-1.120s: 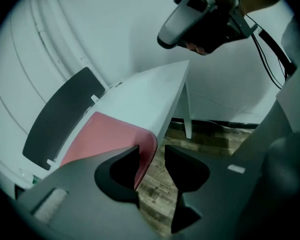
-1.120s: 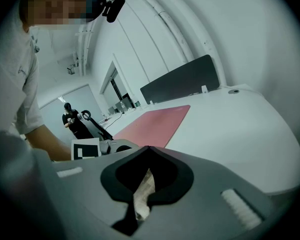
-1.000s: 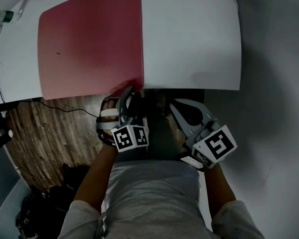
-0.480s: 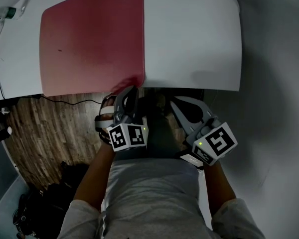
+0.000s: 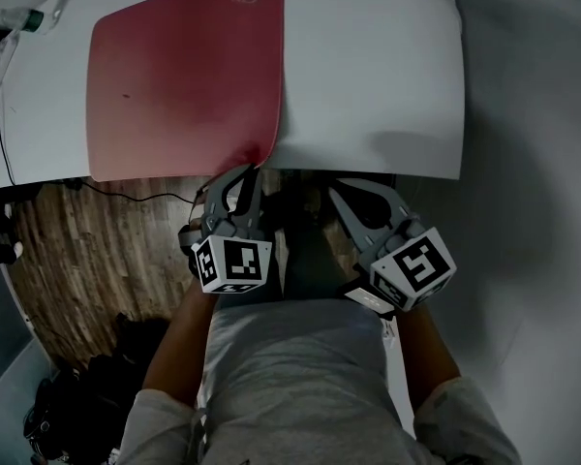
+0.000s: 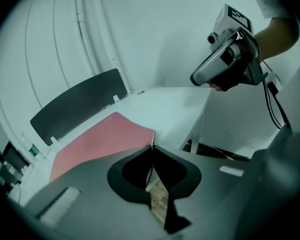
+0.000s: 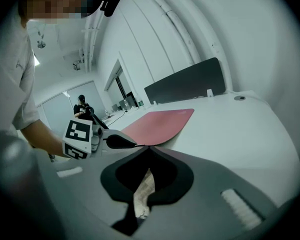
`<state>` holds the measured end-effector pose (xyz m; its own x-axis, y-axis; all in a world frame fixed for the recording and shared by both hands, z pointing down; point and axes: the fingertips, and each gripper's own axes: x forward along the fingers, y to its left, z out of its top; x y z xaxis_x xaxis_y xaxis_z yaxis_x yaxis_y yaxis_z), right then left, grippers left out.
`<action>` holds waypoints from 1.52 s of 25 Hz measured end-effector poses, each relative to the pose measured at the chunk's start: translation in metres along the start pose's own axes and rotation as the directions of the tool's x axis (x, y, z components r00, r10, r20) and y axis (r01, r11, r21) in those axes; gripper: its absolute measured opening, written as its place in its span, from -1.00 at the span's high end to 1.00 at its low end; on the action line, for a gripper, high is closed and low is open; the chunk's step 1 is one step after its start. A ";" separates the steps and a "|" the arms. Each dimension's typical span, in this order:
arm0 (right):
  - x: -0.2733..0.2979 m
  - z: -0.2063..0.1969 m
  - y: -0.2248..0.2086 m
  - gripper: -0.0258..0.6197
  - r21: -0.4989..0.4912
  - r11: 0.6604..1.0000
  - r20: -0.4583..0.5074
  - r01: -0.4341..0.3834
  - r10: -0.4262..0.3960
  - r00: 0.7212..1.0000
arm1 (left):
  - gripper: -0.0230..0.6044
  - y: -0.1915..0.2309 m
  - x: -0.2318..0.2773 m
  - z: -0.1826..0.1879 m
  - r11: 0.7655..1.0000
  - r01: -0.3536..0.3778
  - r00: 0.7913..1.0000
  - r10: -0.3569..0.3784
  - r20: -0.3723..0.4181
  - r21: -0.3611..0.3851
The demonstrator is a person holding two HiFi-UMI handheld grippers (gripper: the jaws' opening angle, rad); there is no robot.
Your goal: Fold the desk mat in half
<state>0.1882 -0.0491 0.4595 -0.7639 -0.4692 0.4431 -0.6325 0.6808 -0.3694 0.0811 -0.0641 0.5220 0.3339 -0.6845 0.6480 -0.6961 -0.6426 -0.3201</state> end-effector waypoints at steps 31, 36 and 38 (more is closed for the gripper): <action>0.142 0.038 0.118 0.90 -0.038 0.984 -0.011 0.175 -0.175 0.984 | 0.81 0.178 -0.084 -0.049 0.992 0.079 0.974 -0.056 0.218 -0.098; 0.168 0.045 0.133 0.90 -0.051 0.985 -0.017 0.165 -0.166 0.986 | 0.81 0.200 -0.091 -0.068 0.991 0.074 0.975 -0.049 0.217 -0.111; 0.177 0.048 0.140 0.90 -0.054 0.986 -0.023 0.158 -0.160 0.987 | 0.81 0.208 -0.095 -0.076 0.989 0.075 0.975 -0.047 0.215 -0.124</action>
<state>-0.0415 -0.0638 0.4470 -0.6498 -0.5587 0.5153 -0.7375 0.6275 -0.2497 -0.1436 -0.1064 0.4458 0.4953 -0.7115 0.4985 -0.7425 -0.6446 -0.1822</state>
